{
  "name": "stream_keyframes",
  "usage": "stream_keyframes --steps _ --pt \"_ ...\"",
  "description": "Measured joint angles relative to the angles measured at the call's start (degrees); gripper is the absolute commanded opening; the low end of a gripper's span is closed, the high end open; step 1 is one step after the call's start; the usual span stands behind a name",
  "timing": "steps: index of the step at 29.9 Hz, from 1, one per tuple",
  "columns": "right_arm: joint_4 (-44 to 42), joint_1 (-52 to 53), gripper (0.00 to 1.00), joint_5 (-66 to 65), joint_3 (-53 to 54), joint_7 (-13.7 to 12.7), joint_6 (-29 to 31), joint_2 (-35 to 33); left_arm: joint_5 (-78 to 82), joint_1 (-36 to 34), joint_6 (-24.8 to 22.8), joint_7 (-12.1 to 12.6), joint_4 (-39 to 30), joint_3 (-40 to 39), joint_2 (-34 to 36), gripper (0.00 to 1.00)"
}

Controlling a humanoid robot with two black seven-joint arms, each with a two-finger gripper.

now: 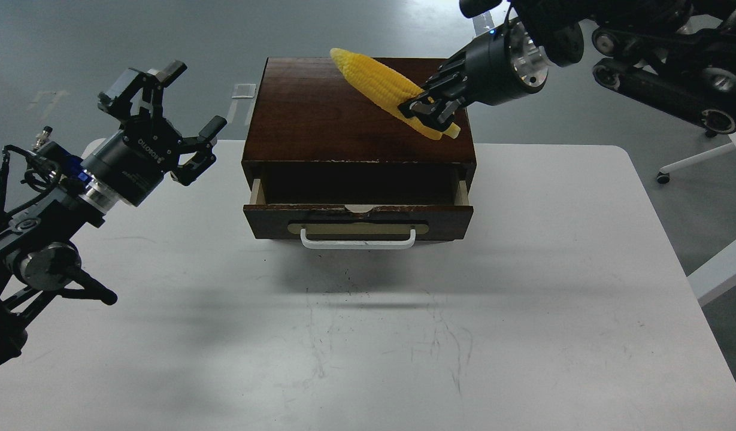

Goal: Put corn in drawer with both arms
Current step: 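Lift the corn with the right gripper and carry it over the drawer, then lower the corn into the open drawer and open the right gripper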

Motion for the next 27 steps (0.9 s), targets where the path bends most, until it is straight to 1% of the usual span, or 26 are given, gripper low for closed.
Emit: stream_keyframes --steps 4,7,12,22,25,27 --pt "5.49 3.54 0.16 -2.92 -2.08 0.14 -0.01 2.10 0.00 0.00 0.00 0.00 -0.02 -0.26 -0.02 0.99" --pt "7.59 4.61 0.16 -6.01 -3.76 0.15 -0.01 3.36 0.00 0.00 0.00 0.00 -0.03 -0.33 -0.08 0.99" --pt "8.06 4.25 0.16 -13.41 -5.91 0.15 -0.01 5.74 0.00 0.00 0.06 0.00 -0.03 -0.36 -0.09 0.99" --pt "7.36 1.58 0.19 -20.10 -6.67 0.14 -1.42 8.42 0.00 0.00 0.02 0.00 -0.02 -0.94 0.16 0.99" --pt "6.42 0.95 0.24 -20.49 -6.69 0.14 -1.48 8.81 0.00 0.14 0.05 0.00 0.02 -1.46 0.18 0.99" --pt "6.21 0.49 0.33 -20.54 -6.70 0.14 -1.49 8.97 0.00 0.47 0.07 0.00 0.05 -1.53 0.22 0.99"
